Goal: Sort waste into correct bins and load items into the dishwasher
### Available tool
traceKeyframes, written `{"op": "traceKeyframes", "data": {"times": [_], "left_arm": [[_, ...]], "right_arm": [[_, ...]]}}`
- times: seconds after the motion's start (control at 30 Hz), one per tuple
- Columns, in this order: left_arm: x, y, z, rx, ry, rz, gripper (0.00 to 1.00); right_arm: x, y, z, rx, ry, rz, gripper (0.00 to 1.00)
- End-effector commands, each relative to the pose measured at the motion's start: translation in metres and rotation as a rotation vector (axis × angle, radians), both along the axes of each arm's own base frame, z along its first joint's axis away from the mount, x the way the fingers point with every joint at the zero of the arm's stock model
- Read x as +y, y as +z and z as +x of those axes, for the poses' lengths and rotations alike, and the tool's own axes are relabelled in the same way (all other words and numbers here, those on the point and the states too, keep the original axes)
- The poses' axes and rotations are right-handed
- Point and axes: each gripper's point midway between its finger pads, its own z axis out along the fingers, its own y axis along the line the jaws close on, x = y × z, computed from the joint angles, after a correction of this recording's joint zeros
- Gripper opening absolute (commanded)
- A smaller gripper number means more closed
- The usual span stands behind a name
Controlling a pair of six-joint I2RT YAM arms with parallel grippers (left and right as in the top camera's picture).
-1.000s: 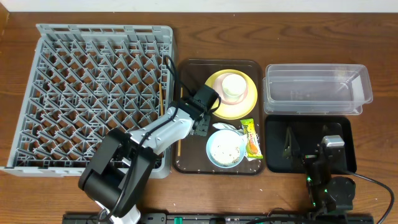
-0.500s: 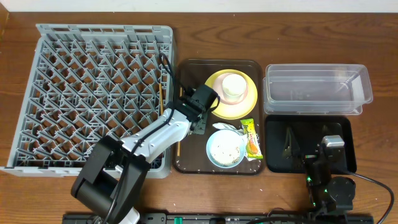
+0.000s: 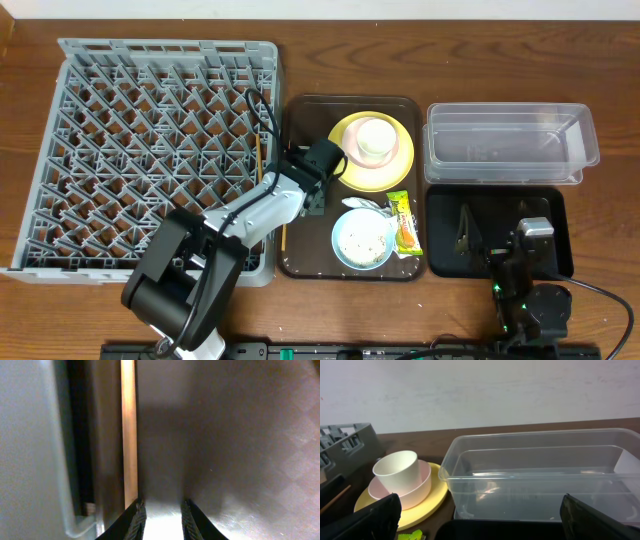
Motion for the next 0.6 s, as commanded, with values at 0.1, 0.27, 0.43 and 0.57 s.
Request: {"op": "traceKeyframes", "data": {"times": [0.1,0.27,0.43,0.57], "left_arm": [[-0.003,-0.018,-0.017,0.100,-0.005,-0.039,0.27],[-0.009,0.011,-0.005,0.023,-0.006,-0.080,0.27],[0.003,0.037,0.005,-0.071,0.013,-0.035,0.27],[0.015,0.030,0.001,-0.059,0.023,0.030,0.27]], "right_arm": [[-0.001,-0.002,0.000,0.007,-0.002,0.011,0.99],[-0.001,-0.002,0.000,0.007,-0.002,0.011,0.99],[-0.001,-0.002,0.000,0.007,-0.002,0.011,0.99],[-0.001,-0.002,0.000,0.007,-0.002,0.011,0.99]]}}
